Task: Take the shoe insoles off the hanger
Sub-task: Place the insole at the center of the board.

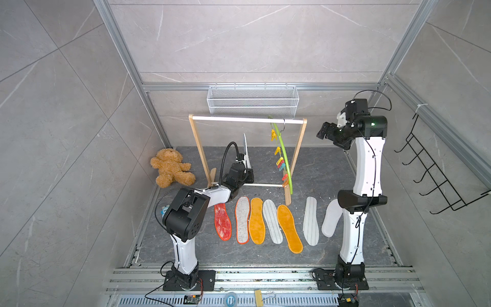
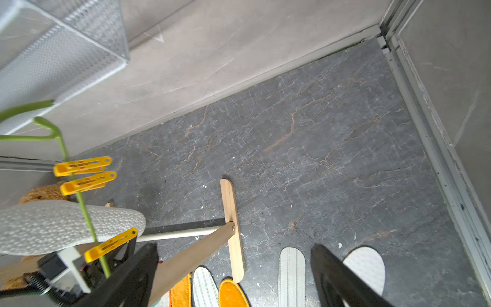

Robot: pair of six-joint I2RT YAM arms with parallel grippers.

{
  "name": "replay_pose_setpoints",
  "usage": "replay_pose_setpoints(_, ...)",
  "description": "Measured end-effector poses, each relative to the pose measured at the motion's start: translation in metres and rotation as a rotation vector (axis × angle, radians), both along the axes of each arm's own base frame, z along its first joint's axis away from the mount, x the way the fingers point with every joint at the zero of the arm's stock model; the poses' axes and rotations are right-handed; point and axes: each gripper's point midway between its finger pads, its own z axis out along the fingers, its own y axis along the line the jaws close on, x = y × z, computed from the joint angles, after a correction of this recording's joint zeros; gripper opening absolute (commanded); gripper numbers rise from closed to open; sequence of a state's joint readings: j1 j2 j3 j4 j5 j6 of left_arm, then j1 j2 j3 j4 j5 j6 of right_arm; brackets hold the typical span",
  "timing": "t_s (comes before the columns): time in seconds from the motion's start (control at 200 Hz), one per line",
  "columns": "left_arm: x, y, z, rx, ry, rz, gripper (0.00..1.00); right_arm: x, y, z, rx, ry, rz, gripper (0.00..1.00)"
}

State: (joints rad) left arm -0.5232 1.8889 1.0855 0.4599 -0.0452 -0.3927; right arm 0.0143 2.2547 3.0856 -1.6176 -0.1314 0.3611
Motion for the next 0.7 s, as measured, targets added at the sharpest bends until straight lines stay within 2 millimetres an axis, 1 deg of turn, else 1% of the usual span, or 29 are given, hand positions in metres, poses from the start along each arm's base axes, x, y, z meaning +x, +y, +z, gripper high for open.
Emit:
replay_pose_setpoints(0.23,0.001,-0.001,0.003,-0.009,-0.011,-0.003,0.00,-0.050,0.005,0.050,0.026,-0.068,0.023,0.93)
replay_pose_setpoints(0.414,0.001,-0.001,0.003,-0.010,-0.011,-0.003,0.00,-0.104,0.007,0.084,0.039,-0.120,0.036,0.93)
replay_pose_setpoints(0.584,0.001,-0.002,0.003,-0.013,-0.010,-0.010,0.00,-0.158,0.007,0.104,0.039,-0.161,0.037,0.94)
replay_pose_setpoints(0.649,0.000,-0.003,0.003,-0.016,-0.009,-0.017,0.00,-0.181,0.006,0.106,0.040,-0.165,0.036,0.94)
replay_pose_setpoints(0.704,0.000,-0.003,0.003,-0.017,-0.009,-0.018,0.00,-0.198,0.006,0.103,0.040,-0.160,0.036,0.94)
